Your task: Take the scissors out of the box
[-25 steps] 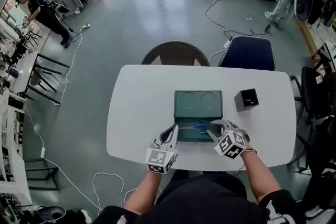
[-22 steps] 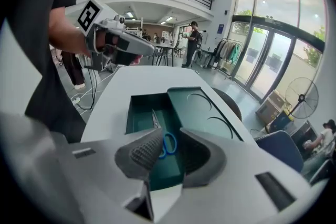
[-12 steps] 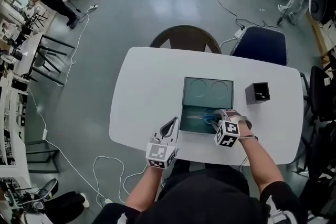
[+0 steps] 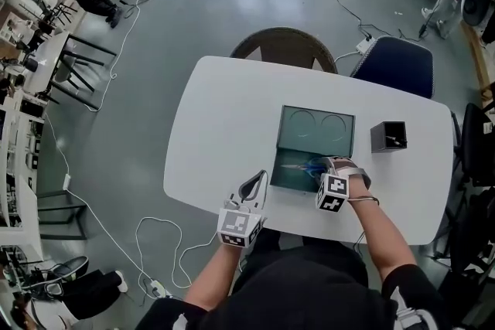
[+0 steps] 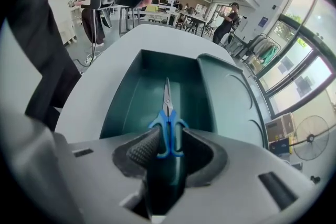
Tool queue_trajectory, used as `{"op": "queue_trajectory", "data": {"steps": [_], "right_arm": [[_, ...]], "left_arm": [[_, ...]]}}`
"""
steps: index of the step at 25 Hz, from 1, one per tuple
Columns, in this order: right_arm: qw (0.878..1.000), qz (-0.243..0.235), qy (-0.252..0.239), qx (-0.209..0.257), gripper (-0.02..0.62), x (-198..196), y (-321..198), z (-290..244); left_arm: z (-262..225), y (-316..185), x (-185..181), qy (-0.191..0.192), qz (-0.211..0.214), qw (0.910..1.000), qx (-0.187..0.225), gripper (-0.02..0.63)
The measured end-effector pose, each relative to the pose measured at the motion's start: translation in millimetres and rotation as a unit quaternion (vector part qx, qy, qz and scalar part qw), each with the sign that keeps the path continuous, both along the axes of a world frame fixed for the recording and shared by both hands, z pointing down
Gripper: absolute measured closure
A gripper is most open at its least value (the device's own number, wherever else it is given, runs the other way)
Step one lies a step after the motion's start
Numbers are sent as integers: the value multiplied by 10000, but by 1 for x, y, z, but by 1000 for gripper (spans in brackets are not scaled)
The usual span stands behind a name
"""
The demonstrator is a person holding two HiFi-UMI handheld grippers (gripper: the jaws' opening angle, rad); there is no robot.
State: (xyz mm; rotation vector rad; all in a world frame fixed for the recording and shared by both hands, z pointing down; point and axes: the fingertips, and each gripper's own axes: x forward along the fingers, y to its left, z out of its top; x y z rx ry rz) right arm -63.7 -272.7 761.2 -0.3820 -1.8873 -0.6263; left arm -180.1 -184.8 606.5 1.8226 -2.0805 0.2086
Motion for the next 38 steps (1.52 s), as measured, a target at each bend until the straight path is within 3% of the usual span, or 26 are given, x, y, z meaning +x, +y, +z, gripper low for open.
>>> {"op": "queue_trajectory", "data": {"steps": [10,13,16,25,38], "right_arm": [[9995,52,310,17,442,-2,1,16],[9991,65,405,-92,455,-1,4,16],[9977,192,516,-396,519,-1,9,17],[9969,333,498,-507,506,-1,8,16],[9966,618,-171,-520,509,-3,15,-15]], "left_arm": [[4,10,-3,67,-61,10000,-8,598],[6,14,-3,50,-59,10000,13,598],[6,16,-5,56,-72,10000,-4,598],[1,18,-2,58,-53,10000,52,598],[-1,29,1,0,-6,10000,40,598]]}}
